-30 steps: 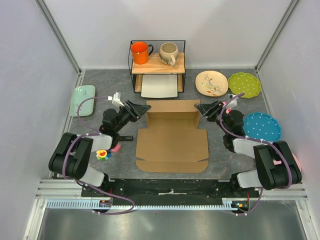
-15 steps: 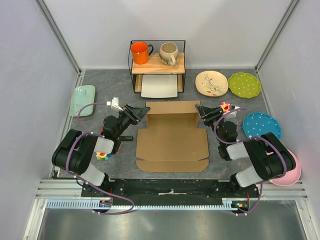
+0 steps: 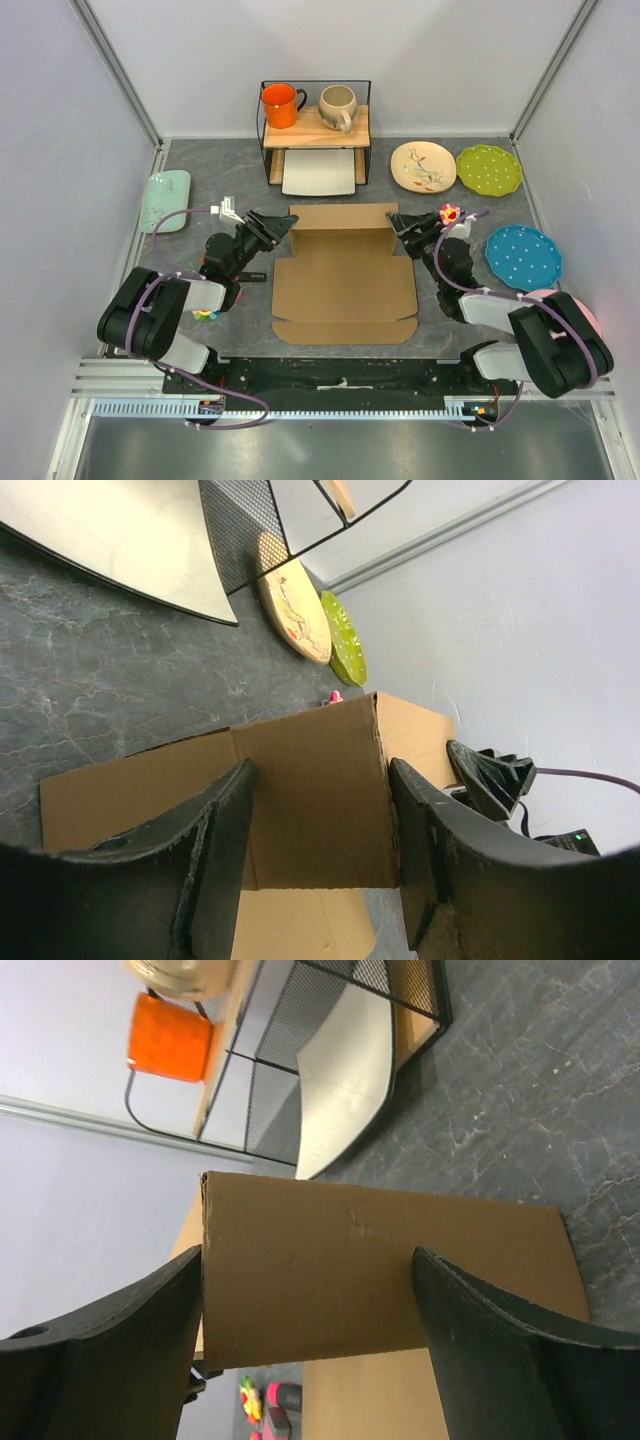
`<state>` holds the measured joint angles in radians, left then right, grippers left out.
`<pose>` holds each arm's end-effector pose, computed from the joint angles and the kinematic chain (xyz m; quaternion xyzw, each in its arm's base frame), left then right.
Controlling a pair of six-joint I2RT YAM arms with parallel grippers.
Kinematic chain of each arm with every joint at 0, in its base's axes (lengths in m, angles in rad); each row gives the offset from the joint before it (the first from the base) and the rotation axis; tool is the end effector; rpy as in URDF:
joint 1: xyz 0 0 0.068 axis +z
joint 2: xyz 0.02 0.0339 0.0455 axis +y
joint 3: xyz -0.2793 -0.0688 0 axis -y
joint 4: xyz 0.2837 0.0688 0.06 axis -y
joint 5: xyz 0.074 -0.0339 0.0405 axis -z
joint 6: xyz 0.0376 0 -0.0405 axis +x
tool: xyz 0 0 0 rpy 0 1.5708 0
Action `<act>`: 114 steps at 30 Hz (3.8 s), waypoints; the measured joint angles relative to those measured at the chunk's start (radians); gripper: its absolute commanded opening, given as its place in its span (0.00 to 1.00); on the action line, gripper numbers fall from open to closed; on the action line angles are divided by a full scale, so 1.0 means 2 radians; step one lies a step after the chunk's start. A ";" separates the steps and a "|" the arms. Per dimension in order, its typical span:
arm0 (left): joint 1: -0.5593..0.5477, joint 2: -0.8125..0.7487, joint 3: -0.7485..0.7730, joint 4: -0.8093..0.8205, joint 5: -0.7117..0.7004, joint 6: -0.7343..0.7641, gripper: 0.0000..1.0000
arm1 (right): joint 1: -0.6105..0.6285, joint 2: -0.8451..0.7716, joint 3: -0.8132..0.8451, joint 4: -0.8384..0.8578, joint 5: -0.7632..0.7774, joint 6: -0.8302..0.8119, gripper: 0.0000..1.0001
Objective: Fold the paper box
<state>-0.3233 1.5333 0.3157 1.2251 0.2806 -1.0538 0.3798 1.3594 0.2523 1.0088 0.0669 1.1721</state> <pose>0.2566 -0.0969 0.1480 -0.1564 0.6870 -0.5226 0.4801 0.2358 0.0914 0.1487 0.3065 0.6746 0.4524 0.4964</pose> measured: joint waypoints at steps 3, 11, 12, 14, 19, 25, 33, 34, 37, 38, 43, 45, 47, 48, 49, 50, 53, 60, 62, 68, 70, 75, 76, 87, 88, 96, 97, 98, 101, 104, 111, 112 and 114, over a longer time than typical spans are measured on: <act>-0.001 -0.023 0.002 -0.039 -0.008 0.001 0.33 | 0.005 -0.040 0.033 -0.102 -0.003 -0.021 0.89; -0.004 -0.043 0.028 -0.108 -0.009 0.004 0.33 | -0.026 -0.093 0.115 -0.306 -0.046 -0.087 0.91; -0.006 -0.045 0.034 -0.120 -0.008 0.006 0.33 | -0.038 -0.094 0.121 -0.318 -0.062 -0.094 0.91; -0.010 -0.047 0.043 -0.138 -0.008 0.010 0.33 | -0.060 -0.093 0.125 -0.326 -0.092 -0.105 0.88; -0.012 -0.050 0.061 -0.175 -0.007 0.015 0.33 | -0.105 -0.060 0.123 -0.275 -0.177 -0.114 0.80; -0.011 -0.050 0.077 -0.203 -0.005 0.019 0.33 | -0.117 -0.019 0.085 -0.149 -0.216 -0.103 0.63; -0.014 -0.035 0.085 -0.194 0.009 0.023 0.33 | -0.117 0.023 -0.001 0.043 -0.194 -0.053 0.54; -0.015 -0.033 0.085 -0.190 0.010 0.023 0.33 | -0.117 0.029 -0.010 0.064 -0.190 -0.048 0.54; -0.016 -0.029 0.085 -0.184 0.015 0.023 0.33 | -0.117 0.046 -0.024 0.111 -0.183 -0.037 0.60; -0.016 -0.028 0.085 -0.181 0.017 0.023 0.33 | -0.117 0.053 -0.026 0.124 -0.183 -0.033 0.63; -0.016 -0.041 0.090 -0.198 0.016 0.025 0.46 | -0.117 0.037 -0.021 0.104 -0.183 -0.034 0.83; -0.016 -0.056 0.102 -0.242 0.008 0.030 0.50 | -0.119 -0.006 -0.007 0.025 -0.183 -0.039 0.86; -0.016 -0.079 0.120 -0.300 -0.001 0.039 0.56 | -0.119 -0.054 0.018 -0.079 -0.178 -0.054 0.91; -0.016 -0.091 0.130 -0.333 -0.007 0.046 0.57 | -0.119 -0.076 0.035 -0.134 -0.174 -0.069 0.91; -0.017 -0.102 0.141 -0.367 -0.011 0.053 0.62 | -0.119 -0.094 0.052 -0.186 -0.168 -0.084 0.92; -0.018 -0.111 0.151 -0.399 -0.016 0.061 0.65 | -0.119 -0.106 0.071 -0.232 -0.160 -0.098 0.93; -0.018 -0.122 0.186 -0.482 -0.029 0.082 0.73 | -0.120 -0.117 0.138 -0.345 -0.141 -0.140 0.93; -0.015 -0.134 0.256 -0.592 -0.037 0.121 0.90 | -0.120 -0.132 0.211 -0.469 -0.116 -0.200 0.94; -0.013 -0.150 0.265 -0.611 -0.041 0.128 0.90 | -0.117 -0.142 0.222 -0.504 -0.104 -0.216 0.98; -0.009 -0.240 0.269 -0.656 -0.092 0.144 0.88 | 0.038 -0.139 0.362 -0.614 0.043 -0.340 0.98; -0.009 -0.301 0.243 -0.665 -0.118 0.143 0.87 | 0.146 -0.111 0.432 -0.631 0.117 -0.404 0.98; -0.009 -0.446 0.136 -0.696 -0.171 0.129 0.87 | 0.353 -0.025 0.490 -0.615 0.317 -0.591 0.98; -0.009 -0.468 0.117 -0.711 -0.181 0.125 0.87 | 0.385 0.004 0.487 -0.615 0.365 -0.637 0.98; -0.009 -0.615 0.059 -0.834 -0.244 0.121 0.87 | 0.421 0.097 0.444 -0.621 0.529 -0.814 0.98; -0.009 -0.616 0.059 -0.838 -0.245 0.121 0.87 | 0.421 0.104 0.444 -0.613 0.537 -0.822 0.98; -0.009 -0.617 0.047 -0.859 -0.245 0.112 0.86 | 0.398 0.180 0.442 -0.547 0.571 -0.899 0.96; -0.009 -0.619 0.044 -0.860 -0.245 0.110 0.86 | 0.389 0.186 0.442 -0.539 0.572 -0.905 0.94; -0.009 -0.621 0.041 -0.863 -0.245 0.107 0.85 | 0.381 0.190 0.442 -0.532 0.572 -0.911 0.90; -0.009 -0.627 0.036 -0.867 -0.245 0.103 0.84 | 0.359 0.193 0.443 -0.518 0.572 -0.920 0.82; -0.009 -0.630 0.035 -0.868 -0.246 0.099 0.84 | 0.346 0.194 0.446 -0.509 0.572 -0.926 0.66; -0.009 -0.630 0.031 -0.872 -0.246 0.092 0.84 | 0.348 0.201 0.451 -0.500 0.569 -0.935 0.24; -0.009 -0.632 0.031 -0.874 -0.246 0.091 0.84 | 0.348 0.201 0.451 -0.501 0.569 -0.936 0.22; -0.009 -0.635 0.031 -0.875 -0.246 0.091 0.83 | 0.348 0.202 0.451 -0.501 0.569 -0.936 0.14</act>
<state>-0.3416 0.2626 0.3782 -0.5255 -0.2108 -0.8715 1.0760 1.7630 1.1534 0.0074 1.2053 -0.7002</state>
